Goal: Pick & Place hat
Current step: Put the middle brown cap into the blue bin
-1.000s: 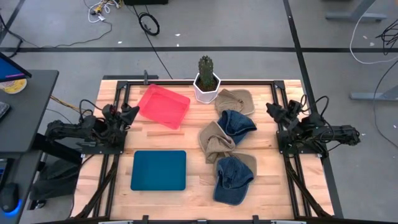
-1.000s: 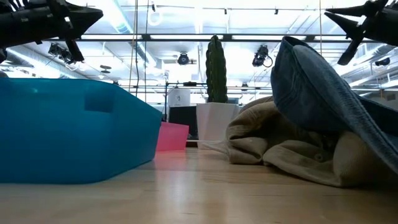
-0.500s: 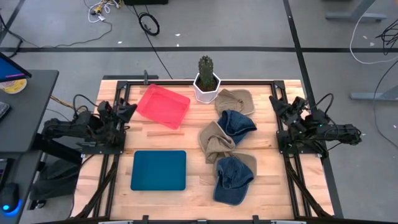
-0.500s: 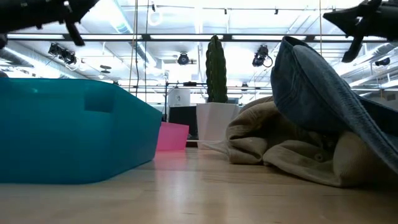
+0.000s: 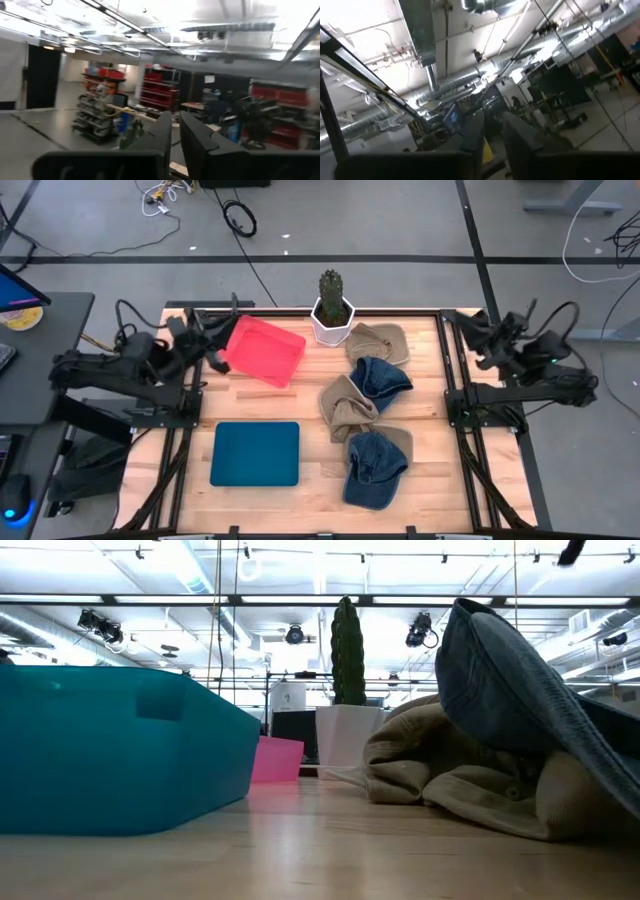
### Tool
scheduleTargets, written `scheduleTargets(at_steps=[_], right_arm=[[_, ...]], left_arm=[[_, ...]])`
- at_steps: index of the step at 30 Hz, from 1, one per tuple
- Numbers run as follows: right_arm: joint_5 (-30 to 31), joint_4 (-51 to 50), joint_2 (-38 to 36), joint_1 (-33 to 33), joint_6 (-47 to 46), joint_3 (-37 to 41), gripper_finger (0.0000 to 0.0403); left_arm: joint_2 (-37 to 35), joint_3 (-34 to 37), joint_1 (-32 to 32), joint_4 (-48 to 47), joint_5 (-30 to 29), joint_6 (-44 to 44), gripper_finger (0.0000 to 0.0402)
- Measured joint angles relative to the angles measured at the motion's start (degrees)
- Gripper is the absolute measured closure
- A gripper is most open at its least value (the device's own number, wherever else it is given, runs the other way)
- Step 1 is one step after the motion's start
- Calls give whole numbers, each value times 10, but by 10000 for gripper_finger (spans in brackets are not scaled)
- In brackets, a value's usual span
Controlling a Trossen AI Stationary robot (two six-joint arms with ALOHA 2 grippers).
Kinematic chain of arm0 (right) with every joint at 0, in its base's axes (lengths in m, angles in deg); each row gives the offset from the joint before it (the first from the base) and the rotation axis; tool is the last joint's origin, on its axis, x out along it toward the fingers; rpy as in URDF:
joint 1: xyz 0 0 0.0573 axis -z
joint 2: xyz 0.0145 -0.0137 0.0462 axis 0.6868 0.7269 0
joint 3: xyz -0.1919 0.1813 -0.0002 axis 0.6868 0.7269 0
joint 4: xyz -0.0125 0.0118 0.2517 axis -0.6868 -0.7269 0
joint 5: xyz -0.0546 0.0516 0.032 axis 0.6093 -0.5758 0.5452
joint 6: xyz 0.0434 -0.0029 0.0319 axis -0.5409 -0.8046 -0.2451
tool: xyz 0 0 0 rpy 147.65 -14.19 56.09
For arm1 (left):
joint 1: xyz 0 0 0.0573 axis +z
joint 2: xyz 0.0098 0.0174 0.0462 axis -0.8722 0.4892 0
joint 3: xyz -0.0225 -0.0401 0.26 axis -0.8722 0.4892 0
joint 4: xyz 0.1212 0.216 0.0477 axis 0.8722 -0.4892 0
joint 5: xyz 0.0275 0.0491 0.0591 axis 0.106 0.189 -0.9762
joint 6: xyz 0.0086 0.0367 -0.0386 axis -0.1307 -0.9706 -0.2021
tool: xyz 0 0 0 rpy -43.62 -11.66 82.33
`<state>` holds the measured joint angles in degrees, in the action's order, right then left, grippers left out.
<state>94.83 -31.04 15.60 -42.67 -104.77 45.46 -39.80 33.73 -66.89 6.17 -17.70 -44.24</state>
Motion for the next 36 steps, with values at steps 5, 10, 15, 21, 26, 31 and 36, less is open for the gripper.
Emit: scheduleTargets(at_steps=[5,10,15,21,26,31,36], right_arm=[[-23,-77,52,0,26,-89,237],[-24,-250,124,0,8,-188,174],[-30,-342,198,0,6,-263,144],[-30,-360,243,0,28,-277,139],[-29,-345,265,0,64,-277,148],[-35,-334,278,0,9,-277,157],[-63,-381,299,0,-16,-277,160]], left_arm=[[85,-100,0,-27,0,-25,308],[149,-193,0,-109,-1,-15,236],[190,-279,0,-249,0,15,161],[207,-312,0,-356,-22,5,120],[207,-312,0,-361,-35,-9,118],[207,-312,0,-360,-35,-3,118],[207,-312,0,-360,-35,-4,118]])
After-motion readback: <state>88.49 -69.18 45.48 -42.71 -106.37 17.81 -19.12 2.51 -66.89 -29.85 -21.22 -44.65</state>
